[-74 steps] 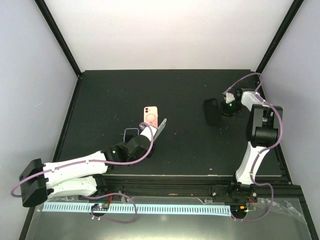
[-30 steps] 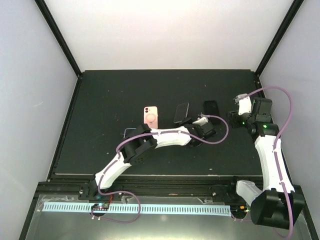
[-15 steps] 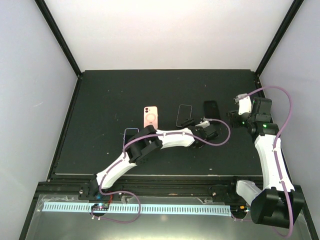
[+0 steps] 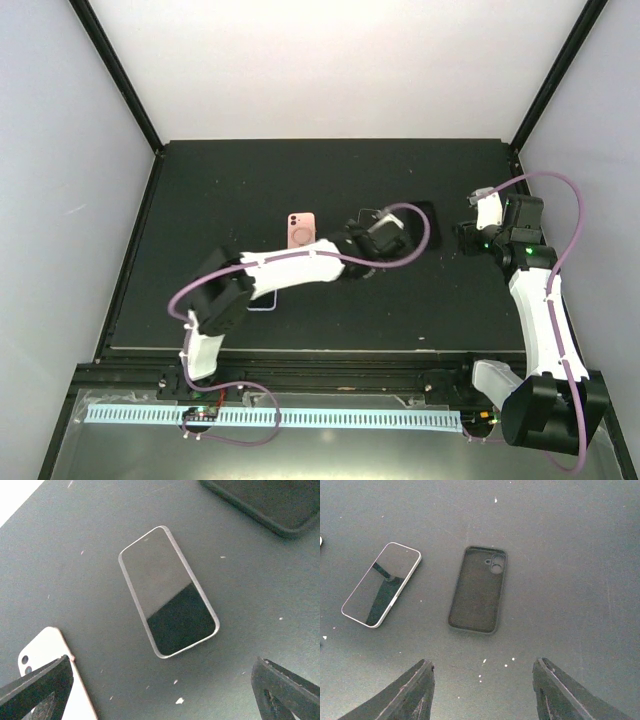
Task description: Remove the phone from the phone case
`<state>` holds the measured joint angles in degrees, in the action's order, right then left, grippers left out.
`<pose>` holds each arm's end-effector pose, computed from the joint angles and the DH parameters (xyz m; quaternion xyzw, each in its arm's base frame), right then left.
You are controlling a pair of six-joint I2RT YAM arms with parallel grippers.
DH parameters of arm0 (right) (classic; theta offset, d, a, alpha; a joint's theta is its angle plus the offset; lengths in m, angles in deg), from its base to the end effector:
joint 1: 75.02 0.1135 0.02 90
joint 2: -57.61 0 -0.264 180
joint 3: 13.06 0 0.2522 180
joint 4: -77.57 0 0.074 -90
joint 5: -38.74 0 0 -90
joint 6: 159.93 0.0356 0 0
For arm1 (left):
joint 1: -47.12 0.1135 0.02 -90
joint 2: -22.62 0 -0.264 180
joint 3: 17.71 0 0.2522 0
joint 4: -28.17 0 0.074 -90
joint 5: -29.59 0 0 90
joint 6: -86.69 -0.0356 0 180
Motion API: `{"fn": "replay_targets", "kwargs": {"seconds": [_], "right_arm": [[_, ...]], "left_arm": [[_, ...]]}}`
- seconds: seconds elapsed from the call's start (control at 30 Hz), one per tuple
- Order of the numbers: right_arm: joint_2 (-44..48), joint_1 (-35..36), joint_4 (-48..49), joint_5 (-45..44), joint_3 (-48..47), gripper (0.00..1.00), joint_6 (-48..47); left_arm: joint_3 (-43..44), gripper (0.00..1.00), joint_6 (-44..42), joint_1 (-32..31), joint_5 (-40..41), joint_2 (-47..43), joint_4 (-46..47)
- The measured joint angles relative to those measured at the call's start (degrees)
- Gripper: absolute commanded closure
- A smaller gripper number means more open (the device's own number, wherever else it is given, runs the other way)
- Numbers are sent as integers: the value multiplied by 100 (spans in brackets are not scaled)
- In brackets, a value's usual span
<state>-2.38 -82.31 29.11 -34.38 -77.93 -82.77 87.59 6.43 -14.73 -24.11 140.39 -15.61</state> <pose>0.2171 -0.0173 0.2891 -0.1018 0.9052 0.0647 0.4074 0.2291 -0.3836 0.2073 0.3182 0.8566 0.0805 0.3981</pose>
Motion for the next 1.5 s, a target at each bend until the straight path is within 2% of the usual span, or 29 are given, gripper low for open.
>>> {"fn": "replay_targets", "kwargs": {"seconds": [0.1, 0.2, 0.37, 0.53, 0.63, 0.9, 1.1, 1.5], "right_arm": [[0, 0, -2, 22, 0, 45, -33], [-2, 0, -4, 48, -2, 45, -57], [-4, 0, -22, 136, -2, 45, -118], [-7, 0, -44, 175, 0, 45, -170], [-7, 0, -46, 188, -2, 45, -190], [-7, 0, -61, 280, 0, 45, -219], [-31, 0, -90, 365, 0, 44, -254], [-76, 2, -131, 424, 0, 44, -280]], "left_arm": [[-678, 1, 422, 455, -546, -778, 168], [-1165, 1, 776, 1113, -1021, -1176, 229], [-1735, 1, 1255, 2000, -1622, -1204, 173], [-1880, 1, 1495, 2382, -1987, -1189, 39], [-1779, 1, 1537, 2555, -2118, -1073, -33], [-837, 1, 1480, 2868, -2378, -22, -581], [-721, 1, 1550, 2973, -2450, 136, -876], [267, 1, 1786, 3064, -2505, 728, -1403]]}}
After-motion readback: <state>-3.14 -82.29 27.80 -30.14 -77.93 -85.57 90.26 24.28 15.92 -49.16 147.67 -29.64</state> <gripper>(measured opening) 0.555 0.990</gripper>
